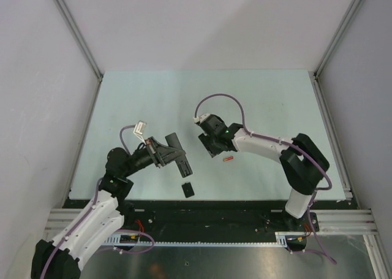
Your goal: Load the batteries into the remote control
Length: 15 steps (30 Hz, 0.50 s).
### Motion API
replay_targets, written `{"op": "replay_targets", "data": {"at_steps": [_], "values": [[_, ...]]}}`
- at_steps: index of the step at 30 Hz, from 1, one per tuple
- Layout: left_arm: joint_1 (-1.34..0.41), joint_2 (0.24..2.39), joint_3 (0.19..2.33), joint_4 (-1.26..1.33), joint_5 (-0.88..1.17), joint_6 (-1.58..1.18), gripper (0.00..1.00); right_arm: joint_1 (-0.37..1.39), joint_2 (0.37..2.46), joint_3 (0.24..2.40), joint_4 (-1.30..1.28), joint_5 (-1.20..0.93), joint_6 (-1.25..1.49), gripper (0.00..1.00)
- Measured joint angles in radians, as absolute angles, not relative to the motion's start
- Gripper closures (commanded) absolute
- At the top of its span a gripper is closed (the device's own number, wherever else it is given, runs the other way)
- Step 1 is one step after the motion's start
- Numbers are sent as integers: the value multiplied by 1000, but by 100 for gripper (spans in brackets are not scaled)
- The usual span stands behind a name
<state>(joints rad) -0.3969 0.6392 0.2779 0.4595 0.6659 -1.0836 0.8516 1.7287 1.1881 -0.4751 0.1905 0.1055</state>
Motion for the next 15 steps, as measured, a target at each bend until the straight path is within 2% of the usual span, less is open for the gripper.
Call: {"op": "replay_targets", "data": {"at_steps": [5,15], "values": [[-397,597,294,427,688,-1083,100,842,1835,1243,-465,186,18,62],[-397,584,294,382,693,-1080,100,828,1906,1318,-450,137,-118,62]]}}
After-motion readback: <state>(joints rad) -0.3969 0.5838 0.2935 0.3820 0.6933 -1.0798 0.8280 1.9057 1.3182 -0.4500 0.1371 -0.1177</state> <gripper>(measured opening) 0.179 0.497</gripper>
